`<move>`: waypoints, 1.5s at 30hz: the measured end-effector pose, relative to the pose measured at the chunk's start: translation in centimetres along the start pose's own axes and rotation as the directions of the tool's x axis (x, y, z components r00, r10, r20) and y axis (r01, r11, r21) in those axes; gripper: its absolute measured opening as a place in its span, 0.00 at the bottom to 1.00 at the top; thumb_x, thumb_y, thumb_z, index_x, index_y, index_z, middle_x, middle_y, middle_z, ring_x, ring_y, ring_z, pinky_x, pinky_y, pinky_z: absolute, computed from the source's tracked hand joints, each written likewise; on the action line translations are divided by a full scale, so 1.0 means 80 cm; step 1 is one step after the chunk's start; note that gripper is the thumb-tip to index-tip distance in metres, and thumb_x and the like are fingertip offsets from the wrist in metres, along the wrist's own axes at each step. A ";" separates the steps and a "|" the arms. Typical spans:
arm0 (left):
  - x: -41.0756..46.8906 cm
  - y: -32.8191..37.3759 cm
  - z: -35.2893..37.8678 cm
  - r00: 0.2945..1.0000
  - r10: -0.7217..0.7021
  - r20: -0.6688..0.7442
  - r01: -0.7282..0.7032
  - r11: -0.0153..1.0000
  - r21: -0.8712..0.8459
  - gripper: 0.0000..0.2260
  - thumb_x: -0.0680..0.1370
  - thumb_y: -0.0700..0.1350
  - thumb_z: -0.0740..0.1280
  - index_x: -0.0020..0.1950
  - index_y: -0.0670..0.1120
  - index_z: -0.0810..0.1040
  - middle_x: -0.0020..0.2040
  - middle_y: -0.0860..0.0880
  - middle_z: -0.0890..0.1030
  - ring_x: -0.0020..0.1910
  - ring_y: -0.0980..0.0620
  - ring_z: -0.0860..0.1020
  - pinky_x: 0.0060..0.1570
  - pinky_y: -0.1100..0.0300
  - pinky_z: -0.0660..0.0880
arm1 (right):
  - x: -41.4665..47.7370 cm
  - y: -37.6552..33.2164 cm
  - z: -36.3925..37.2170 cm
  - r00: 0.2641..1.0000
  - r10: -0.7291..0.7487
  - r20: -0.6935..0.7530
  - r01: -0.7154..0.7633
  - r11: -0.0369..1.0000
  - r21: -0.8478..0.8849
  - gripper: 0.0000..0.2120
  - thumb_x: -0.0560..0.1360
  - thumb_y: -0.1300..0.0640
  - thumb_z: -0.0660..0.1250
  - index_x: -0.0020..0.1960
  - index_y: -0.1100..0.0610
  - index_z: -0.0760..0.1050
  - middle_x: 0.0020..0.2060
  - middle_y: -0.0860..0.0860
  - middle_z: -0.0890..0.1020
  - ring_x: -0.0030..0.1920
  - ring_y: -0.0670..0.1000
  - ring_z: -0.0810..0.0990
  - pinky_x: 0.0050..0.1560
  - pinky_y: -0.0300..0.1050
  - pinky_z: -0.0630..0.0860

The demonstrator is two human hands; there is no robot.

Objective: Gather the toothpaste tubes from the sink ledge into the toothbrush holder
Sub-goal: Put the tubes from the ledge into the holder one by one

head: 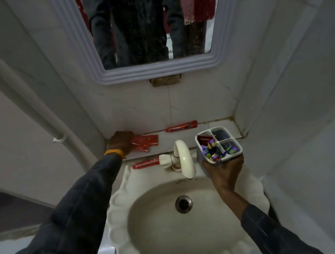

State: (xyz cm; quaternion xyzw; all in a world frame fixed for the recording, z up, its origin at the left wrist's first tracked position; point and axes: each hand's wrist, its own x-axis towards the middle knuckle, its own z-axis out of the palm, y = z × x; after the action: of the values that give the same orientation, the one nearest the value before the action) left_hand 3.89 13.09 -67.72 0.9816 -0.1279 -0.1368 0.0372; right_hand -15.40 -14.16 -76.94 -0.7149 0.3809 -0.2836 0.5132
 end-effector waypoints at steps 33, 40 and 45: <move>0.048 0.037 0.022 0.983 0.182 -0.022 -0.178 0.977 0.116 0.18 0.80 0.47 0.62 0.69 0.44 0.72 0.63 0.38 0.78 0.62 0.38 0.77 0.60 0.50 0.73 | -0.011 -0.032 -0.015 0.989 -0.120 0.088 0.106 0.983 0.151 0.49 0.60 0.66 0.91 0.75 0.59 0.71 0.66 0.52 0.81 0.58 0.23 0.80 0.59 0.23 0.79; 0.039 0.065 -0.024 0.929 0.274 -0.248 -0.321 0.931 -0.175 0.11 0.74 0.43 0.68 0.56 0.44 0.77 0.49 0.41 0.84 0.46 0.39 0.83 0.46 0.51 0.80 | -0.011 -0.039 -0.013 0.994 -0.087 0.064 0.082 0.993 0.082 0.48 0.58 0.59 0.93 0.73 0.63 0.75 0.64 0.55 0.85 0.64 0.55 0.87 0.65 0.53 0.86; 0.012 0.128 -0.084 0.892 0.189 -0.411 -0.425 0.659 -0.621 0.10 0.72 0.44 0.73 0.50 0.42 0.80 0.45 0.46 0.84 0.40 0.51 0.83 0.41 0.59 0.82 | -0.016 -0.031 -0.010 0.998 -0.039 0.039 0.036 0.997 0.067 0.52 0.56 0.51 0.92 0.73 0.64 0.74 0.65 0.56 0.84 0.65 0.58 0.86 0.65 0.53 0.85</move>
State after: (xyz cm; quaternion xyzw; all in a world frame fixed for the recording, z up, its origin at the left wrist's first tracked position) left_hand 4.21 3.20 -60.45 0.8661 -0.2254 -0.0102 0.4460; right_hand -16.13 -13.07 -74.35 -0.7101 0.3473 -0.2911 0.5389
